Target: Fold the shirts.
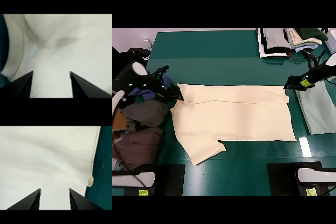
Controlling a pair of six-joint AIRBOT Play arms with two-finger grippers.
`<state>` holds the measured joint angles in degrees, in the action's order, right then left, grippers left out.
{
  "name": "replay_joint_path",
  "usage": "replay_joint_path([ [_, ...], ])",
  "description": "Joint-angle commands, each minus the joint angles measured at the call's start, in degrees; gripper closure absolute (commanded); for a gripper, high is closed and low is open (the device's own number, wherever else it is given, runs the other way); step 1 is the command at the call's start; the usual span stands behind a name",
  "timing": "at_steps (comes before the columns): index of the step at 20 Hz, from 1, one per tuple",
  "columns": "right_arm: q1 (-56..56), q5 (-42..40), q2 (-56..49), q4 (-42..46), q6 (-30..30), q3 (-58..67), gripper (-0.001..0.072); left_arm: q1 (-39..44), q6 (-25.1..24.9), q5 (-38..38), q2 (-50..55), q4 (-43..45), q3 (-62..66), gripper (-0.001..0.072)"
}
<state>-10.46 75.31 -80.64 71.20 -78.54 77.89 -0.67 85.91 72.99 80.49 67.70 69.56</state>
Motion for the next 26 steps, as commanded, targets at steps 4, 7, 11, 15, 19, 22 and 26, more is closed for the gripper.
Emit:
replay_joint_path([
  [4,0.0,-2.4,15.6,-1.2,-0.1,-13.1,0.03,0.0,6.2,0.5,-27.8,3.4,-31.9,0.0166],
  [7,0.0,-4.5,19.8,-1.2,-0.1,-16.8,0.03,0.0,7.1,-0.6,-34.4,-0.4,-42.2,0.0167],
  [11,0.0,-4.4,21.9,-1.2,-0.1,-17.2,0.03,0.0,5.3,-6.6,-34.5,-7.5,-47.6,0.0167],
  [15,0.0,-3.8,22.3,-1.2,-0.2,-17.2,0.03,0.0,1.4,-12.5,-34.5,-15.9,-50.0,0.0167],
  [19,0.0,-3.3,22.3,-4.5,-0.2,-17.2,0.03,7.7,1.3,-15.5,-34.5,-17.1,-50.4,0.0349],
  [22,-0.9,-0.2,22.3,-3.6,-0.2,-17.2,0.03,9.9,1.1,-13.2,-34.5,-16.9,-49.1,0.0682],
  [26,-8.7,12.0,22.5,4.7,-0.5,-18.2,0.0302,9.9,1.1,-7.0,-34.6,-9.4,-41.5,0.0683],
])
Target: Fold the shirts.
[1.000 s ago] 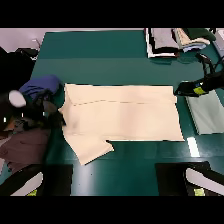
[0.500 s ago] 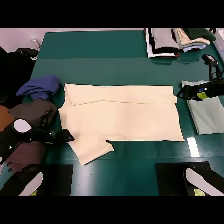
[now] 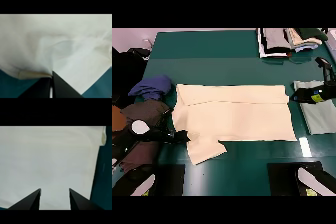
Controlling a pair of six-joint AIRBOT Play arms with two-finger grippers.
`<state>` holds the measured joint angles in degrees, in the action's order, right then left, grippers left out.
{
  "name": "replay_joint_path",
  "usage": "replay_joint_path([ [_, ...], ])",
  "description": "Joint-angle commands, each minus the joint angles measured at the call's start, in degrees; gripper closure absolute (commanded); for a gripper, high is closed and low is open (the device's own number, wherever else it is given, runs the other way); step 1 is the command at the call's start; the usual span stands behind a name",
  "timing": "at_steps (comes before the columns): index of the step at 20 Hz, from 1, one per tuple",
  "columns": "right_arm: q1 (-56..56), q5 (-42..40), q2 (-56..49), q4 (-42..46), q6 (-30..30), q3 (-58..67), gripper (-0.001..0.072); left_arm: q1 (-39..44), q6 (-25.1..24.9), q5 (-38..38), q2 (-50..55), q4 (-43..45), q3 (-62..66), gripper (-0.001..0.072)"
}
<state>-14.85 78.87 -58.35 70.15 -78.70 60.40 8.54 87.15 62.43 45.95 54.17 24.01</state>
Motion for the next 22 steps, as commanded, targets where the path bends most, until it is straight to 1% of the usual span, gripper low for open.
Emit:
replay_joint_path([
  [1,-7.0,10.3,0.8,8.2,-0.5,-2.6,0.0301,0.7,-0.2,4.3,-0.1,4.4,5.5,0.0683],
  [2,-9.8,10.6,1.8,9.2,-0.8,-5.6,0.0297,0.7,-0.2,4.5,-0.1,4.3,6.6,0.0683],
  [4,-16.0,9.2,3.7,8.9,-0.8,-13.5,0.0143,0.7,-0.2,4.0,-0.1,4.1,7.4,0.0683],
  [6,-21.0,6.9,3.9,8.3,-0.8,-21.2,0.0146,0.7,-0.2,3.8,0.0,4.3,7.4,0.0683],
  [8,-24.3,5.8,2.1,4.1,-0.8,-26.3,0.016,0.7,-0.2,3.8,-0.1,4.3,7.4,0.0682],
  [9,-25.0,4.5,0.7,1.4,-0.7,-28.2,0.0216,0.7,-0.2,3.5,0.0,4.3,7.4,0.0682],
  [10,-25.1,3.0,-0.6,-1.0,-0.6,-29.4,0.0233,0.7,-0.2,3.6,-0.1,4.3,7.4,0.0682],
  [11,-24.6,1.5,-1.9,-3.5,0.2,-30.2,0.0233,0.7,-0.2,3.6,0.0,4.3,7.4,0.0682],
  [12,-23.6,0.1,-2.9,-4.8,0.3,-30.5,0.024,0.7,-0.2,3.7,0.0,4.3,7.4,0.0682],
  [13,-21.9,-1.0,-3.7,-5.4,0.3,-30.5,0.0263,0.7,-0.2,3.8,0.0,4.3,7.4,0.0683],
  [14,-20.1,-2.3,-4.4,-6.0,0.3,-30.4,0.0264,0.7,-0.2,3.8,0.0,4.3,7.4,0.0683],
  [15,-18.5,-3.3,-4.8,-6.1,0.3,-30.1,0.0348,0.7,-0.2,3.8,0.0,4.3,7.4,0.0683],
  [16,-16.6,-3.7,-4.9,-6.0,0.5,-29.5,0.0512,0.7,-0.2,4.3,-0.1,4.4,7.4,0.0683],
  [17,-14.9,-3.9,-4.6,-5.9,1.5,-28.7,0.0633,0.7,-0.2,5.1,-0.1,4.7,7.4,0.0683],
  [18,-13.3,-3.9,-3.7,-5.3,2.2,-27.5,0.0693,0.7,-0.1,6.1,-0.1,5.1,7.6,0.0684],
  [20,-10.5,-2.1,0.1,-2.4,2.2,-24.8,0.0694,0.7,0.2,9.0,-0.9,6.3,9.4,0.0685],
  [22,-8.9,2.5,5.2,2.3,2.0,-22.8,0.0694,0.7,2.9,11.7,-5.7,8.4,10.5,0.0684],
])
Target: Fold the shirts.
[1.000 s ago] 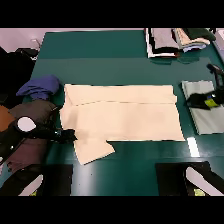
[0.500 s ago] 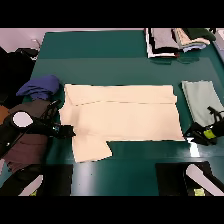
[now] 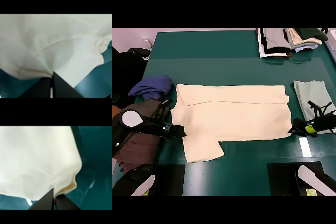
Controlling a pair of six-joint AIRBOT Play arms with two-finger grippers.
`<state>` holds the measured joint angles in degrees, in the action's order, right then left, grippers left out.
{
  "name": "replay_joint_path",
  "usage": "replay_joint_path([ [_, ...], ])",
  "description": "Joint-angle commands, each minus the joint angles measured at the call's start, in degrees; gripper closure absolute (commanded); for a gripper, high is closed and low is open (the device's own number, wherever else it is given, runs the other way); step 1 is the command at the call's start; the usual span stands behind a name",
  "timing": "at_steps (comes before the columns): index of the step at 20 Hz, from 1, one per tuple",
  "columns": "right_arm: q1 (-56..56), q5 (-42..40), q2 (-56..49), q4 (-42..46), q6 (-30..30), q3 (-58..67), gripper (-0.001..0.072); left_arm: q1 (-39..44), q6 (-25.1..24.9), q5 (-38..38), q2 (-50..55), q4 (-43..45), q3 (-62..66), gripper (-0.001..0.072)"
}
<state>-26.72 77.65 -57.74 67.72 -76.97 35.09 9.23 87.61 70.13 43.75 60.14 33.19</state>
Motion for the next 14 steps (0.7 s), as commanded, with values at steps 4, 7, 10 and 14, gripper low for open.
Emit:
replay_joint_path([
  [4,3.4,9.1,15.6,13.3,-0.7,4.9,0.0695,0.0,7.6,14.4,-13.1,4.2,1.6,0.0684],
  [7,3.8,8.9,17.3,13.8,-1.4,8.4,0.0695,0.0,7.9,12.2,-13.6,4.5,2.0,0.0684],
  [10,8.1,6.7,10.8,12.9,-1.7,14.0,0.0696,0.0,4.8,2.5,-8.4,4.8,4.8,0.0684],
  [14,14.6,0.6,-2.8,12.9,-3.6,22.3,0.0695,0.0,2.3,-5.3,5.9,12.4,14.1,0.0683],
])
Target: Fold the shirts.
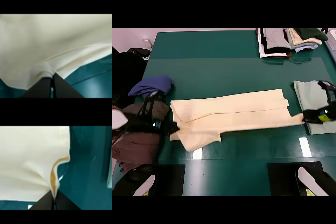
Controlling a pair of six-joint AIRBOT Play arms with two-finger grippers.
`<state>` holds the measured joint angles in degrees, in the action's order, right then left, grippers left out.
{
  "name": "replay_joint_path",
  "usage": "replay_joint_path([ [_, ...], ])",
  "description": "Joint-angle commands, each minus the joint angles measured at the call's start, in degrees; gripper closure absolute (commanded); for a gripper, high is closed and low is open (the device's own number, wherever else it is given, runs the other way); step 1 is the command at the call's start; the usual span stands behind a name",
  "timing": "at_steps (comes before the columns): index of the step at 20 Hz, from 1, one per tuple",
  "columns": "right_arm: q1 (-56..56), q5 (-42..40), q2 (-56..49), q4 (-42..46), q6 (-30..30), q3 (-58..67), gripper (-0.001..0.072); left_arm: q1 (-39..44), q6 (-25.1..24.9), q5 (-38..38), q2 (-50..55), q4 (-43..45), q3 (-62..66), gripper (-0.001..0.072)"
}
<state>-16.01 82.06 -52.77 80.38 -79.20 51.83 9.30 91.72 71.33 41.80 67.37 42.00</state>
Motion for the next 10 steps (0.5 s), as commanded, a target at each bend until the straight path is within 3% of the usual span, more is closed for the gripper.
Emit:
replay_joint_path([
  [1,4.9,-4.5,-11.2,0.2,-1.4,8.0,0.0695,-0.1,-1.8,-7.8,11.6,7.2,8.1,0.0683],
  [6,8.5,-4.0,-26.3,0.1,-1.9,19.8,0.0693,-0.1,-1.7,-13.6,28.1,9.6,19.7,0.0683],
  [10,8.7,-3.9,-33.2,-4.9,-1.7,26.9,0.0691,-0.1,-1.4,-16.4,32.3,9.6,22.6,0.0679],
])
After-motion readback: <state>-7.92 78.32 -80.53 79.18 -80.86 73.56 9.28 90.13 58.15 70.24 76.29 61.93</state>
